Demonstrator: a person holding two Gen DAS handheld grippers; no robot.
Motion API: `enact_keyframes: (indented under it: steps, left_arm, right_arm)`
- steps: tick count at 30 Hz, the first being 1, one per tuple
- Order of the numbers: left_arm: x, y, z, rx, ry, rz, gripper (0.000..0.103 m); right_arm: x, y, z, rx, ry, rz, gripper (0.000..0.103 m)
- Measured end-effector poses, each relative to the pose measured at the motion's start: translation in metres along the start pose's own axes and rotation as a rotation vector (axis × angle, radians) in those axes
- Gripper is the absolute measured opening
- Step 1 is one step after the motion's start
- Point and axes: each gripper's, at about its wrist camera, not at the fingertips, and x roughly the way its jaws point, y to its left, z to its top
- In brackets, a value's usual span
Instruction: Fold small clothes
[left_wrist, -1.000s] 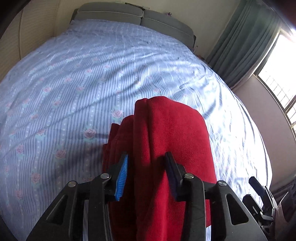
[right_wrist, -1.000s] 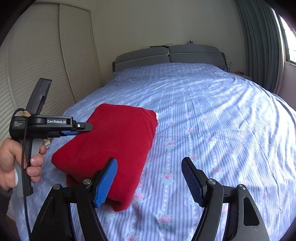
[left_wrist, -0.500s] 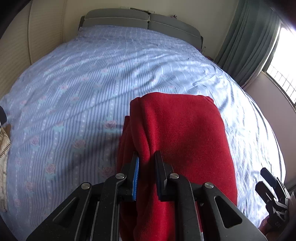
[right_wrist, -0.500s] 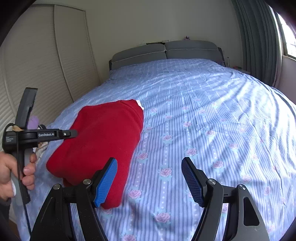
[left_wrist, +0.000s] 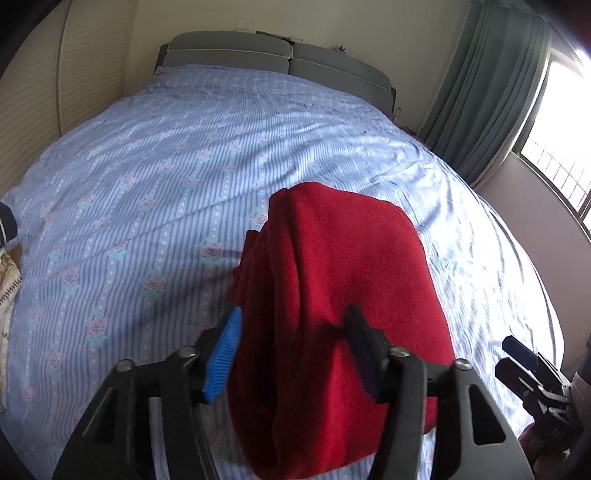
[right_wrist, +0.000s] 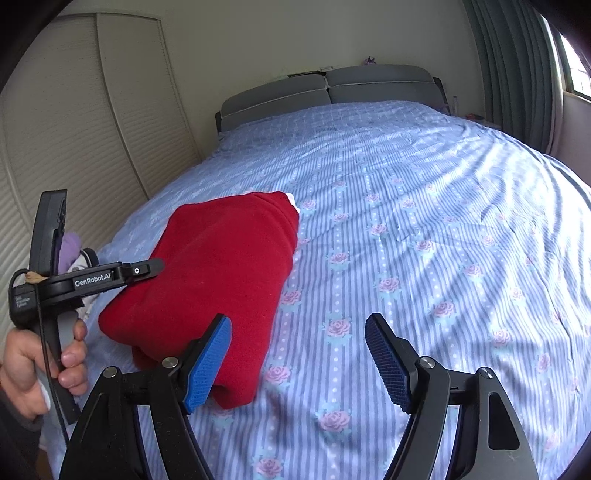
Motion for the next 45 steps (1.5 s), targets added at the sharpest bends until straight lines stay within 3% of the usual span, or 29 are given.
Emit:
enact_keyframes:
  steps: [4, 7, 14, 18, 22, 30, 32, 39, 45]
  left_arm:
    - [-0.018, 0.008, -0.013, -0.025, -0.002, 0.0, 0.073]
    - [-0.016, 0.019, -0.025, -0.093, 0.045, -0.026, 0.074]
    - [0.0, 0.051, -0.047, -0.329, 0.12, -0.173, 0.074]
    - [0.012, 0.052, -0.055, -0.379, 0.145, -0.225, 0.075]
    - [0.018, 0.05, -0.056, -0.388, 0.155, -0.276, 0.063]
    - [0.023, 0.052, -0.058, -0.416, 0.154, -0.306, 0.055]
    - [0.024, 0.051, -0.058, -0.413, 0.152, -0.311, 0.051]
    - [0.025, 0.046, -0.053, -0.395, 0.14, -0.302, 0.043]
    - [0.02, 0.043, -0.049, -0.377, 0.113, -0.29, 0.037]
  right_arm:
    - [0.002, -0.005, 0.006, 0.066, 0.021, 0.07, 0.086]
    - [0.011, -0.011, 0.009, 0.13, 0.07, 0.124, 0.089]
    - [0.058, -0.022, 0.009, 0.28, 0.258, 0.259, 0.089]
    - [0.084, -0.016, 0.013, 0.29, 0.349, 0.314, 0.089]
    - [0.104, -0.012, 0.018, 0.3, 0.414, 0.337, 0.089]
    - [0.14, -0.013, 0.011, 0.412, 0.521, 0.47, 0.088]
    - [0.144, -0.011, 0.01, 0.427, 0.534, 0.495, 0.083]
    - [0.149, -0.003, 0.009, 0.433, 0.541, 0.533, 0.079]
    - [0.132, -0.002, 0.006, 0.427, 0.486, 0.546, 0.059]
